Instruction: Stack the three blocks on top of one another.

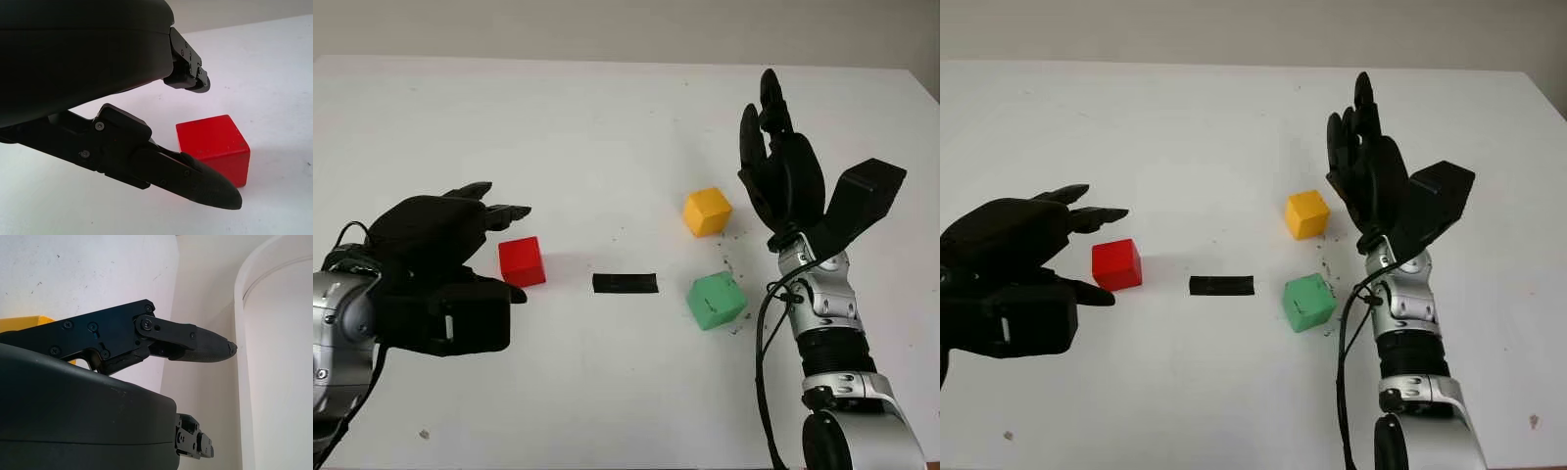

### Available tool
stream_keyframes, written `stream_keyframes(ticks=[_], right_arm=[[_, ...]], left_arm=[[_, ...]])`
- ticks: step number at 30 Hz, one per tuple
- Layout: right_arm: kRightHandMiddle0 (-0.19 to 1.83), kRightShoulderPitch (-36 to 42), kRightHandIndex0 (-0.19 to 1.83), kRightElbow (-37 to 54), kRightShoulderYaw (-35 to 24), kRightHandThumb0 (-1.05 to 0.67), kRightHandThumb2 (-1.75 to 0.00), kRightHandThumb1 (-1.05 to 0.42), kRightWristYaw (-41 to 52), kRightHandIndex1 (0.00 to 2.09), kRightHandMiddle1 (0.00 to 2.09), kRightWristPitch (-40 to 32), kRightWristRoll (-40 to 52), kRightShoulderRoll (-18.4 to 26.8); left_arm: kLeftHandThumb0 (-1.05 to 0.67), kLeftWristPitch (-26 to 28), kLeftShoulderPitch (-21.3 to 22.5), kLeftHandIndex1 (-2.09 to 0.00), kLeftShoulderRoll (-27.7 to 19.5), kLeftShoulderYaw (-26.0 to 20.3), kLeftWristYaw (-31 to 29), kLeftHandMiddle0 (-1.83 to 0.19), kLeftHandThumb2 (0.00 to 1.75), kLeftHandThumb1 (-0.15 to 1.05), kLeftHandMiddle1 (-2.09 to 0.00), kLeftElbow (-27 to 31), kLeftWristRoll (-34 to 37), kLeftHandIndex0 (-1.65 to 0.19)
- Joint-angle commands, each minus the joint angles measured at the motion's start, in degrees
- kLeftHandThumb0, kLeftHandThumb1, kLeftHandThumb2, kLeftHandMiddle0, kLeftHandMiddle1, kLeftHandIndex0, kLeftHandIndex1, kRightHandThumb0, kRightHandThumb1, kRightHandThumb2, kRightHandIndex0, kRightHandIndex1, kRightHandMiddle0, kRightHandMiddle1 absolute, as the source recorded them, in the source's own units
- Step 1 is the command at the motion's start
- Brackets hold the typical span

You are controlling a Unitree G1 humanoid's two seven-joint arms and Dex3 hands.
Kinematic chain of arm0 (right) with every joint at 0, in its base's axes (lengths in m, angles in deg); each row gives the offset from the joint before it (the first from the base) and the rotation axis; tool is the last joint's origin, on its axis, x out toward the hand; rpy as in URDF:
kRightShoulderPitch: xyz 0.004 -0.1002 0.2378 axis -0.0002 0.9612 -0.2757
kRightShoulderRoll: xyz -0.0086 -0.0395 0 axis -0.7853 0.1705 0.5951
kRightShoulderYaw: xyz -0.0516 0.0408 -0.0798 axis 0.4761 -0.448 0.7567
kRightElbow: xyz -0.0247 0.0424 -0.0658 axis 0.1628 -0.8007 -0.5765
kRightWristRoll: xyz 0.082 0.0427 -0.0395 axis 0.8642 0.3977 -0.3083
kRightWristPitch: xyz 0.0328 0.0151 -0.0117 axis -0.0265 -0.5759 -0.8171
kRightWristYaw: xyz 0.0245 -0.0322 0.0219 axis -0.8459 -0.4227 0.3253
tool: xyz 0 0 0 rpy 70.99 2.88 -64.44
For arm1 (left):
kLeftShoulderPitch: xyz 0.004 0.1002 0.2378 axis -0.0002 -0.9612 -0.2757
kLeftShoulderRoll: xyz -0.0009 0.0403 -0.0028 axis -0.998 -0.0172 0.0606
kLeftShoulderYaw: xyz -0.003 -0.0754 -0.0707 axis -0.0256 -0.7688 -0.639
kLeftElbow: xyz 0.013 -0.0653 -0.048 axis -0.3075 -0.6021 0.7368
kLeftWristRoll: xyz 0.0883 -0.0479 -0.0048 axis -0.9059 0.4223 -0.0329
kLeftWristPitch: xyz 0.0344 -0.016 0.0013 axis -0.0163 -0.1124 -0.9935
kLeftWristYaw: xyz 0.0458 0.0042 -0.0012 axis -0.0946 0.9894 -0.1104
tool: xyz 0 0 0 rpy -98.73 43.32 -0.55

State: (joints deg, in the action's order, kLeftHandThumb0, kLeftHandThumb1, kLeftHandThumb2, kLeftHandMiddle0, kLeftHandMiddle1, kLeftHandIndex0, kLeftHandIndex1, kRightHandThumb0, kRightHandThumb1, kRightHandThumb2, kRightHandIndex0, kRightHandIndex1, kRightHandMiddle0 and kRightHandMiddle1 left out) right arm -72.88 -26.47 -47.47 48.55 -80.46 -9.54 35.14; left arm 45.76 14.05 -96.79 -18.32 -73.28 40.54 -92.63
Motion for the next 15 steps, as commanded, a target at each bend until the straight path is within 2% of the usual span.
stream_keyframes(ticks=[1,8,9,11,14,15], right_arm=[[-0.19,0.5,-0.19,1.1,-0.1,-0.61,-0.61,-1.05,0.2,0.00,0.00,0.1,0.1,0.0],[-0.19,0.7,-0.19,1.7,-0.2,-0.63,-0.60,-1.05,0.2,0.00,0.00,-0.2,0.2,0.1],[-0.19,0.7,-0.19,1.9,-0.2,-0.63,-0.60,-1.05,0.2,0.00,0.00,-0.4,0.2,0.2],[-0.19,0.7,-0.19,2.2,-0.2,-0.63,-0.60,-1.05,0.1,0.00,0.00,-0.5,0.3,0.1],[-0.19,0.7,-0.19,2.5,-0.3,-0.62,-0.60,-1.05,-0.1,0.00,0.00,-1.0,0.6,-0.1],[-0.19,0.7,-0.19,2.5,-0.4,-0.62,-0.61,-1.05,-0.1,0.00,0.00,-1.1,0.7,-0.1]], left_arm=[[-0.82,-1.1,0.3,-0.12,0.6,0.6,1.8,-0.07,0.04,0.95,-0.07,-1.2,-1.4,-0.38],[-0.74,-3.5,0.1,-0.24,1.5,1.6,5.6,-0.15,0.05,0.94,-0.07,-4.4,-5.4,-0.55],[-0.74,-3.4,0.2,-0.34,1.5,1.8,5.4,-0.15,0.05,0.94,-0.06,-4.4,-6.1,-0.52],[-0.73,-3.5,0.1,-0.82,1.6,2.0,5.2,-0.17,0.05,0.95,-0.06,-4.5,-7.0,-0.33],[-0.72,-3.8,0.0,-1.13,2.0,2.1,5.2,-0.20,0.05,0.95,-0.06,-4.5,-7.7,-0.25],[-0.72,-3.7,0.0,-1.16,2.2,2.1,5.1,-0.21,0.05,0.95,-0.06,-4.5,-7.8,-0.25]])
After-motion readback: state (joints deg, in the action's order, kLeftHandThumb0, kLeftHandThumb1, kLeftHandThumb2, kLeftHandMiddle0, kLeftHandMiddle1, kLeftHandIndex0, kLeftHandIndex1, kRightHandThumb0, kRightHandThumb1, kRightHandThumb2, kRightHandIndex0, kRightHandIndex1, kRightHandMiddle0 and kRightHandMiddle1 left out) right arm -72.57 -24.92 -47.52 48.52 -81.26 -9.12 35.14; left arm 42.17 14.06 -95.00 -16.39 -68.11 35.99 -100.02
